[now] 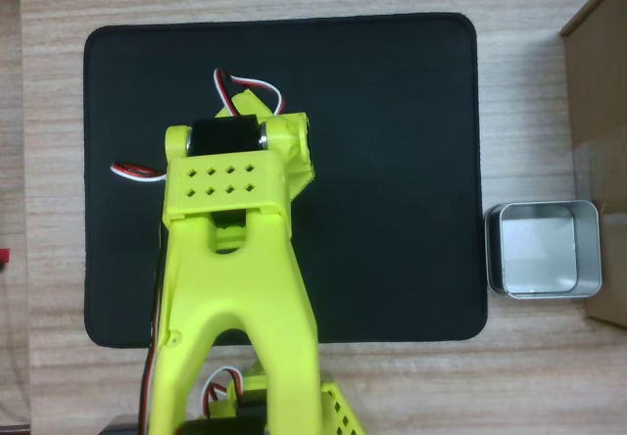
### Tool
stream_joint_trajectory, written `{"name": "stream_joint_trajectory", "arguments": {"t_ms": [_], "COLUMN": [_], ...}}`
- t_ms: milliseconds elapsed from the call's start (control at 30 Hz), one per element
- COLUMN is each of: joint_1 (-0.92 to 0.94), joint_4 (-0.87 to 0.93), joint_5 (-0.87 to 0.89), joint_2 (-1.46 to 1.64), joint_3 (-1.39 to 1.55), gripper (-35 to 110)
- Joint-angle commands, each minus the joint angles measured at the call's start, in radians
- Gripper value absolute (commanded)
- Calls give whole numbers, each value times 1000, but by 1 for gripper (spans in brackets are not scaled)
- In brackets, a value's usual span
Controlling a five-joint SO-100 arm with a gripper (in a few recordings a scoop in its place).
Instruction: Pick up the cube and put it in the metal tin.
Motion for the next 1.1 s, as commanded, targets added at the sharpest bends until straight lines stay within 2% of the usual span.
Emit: {"name": "stream_joint_trajectory", "arguments": {"t_ms": [0,67,500,833,1067], "joint_1": [-11,-9,173,331,534], "joint_4": [5,2,-20,11,5], "joint_5": [-25,-26,224,273,273], "joint_2": [11,17,468,882,968], "joint_3": [8,12,57,164,227], "gripper": [5,0,0,0,0]}}
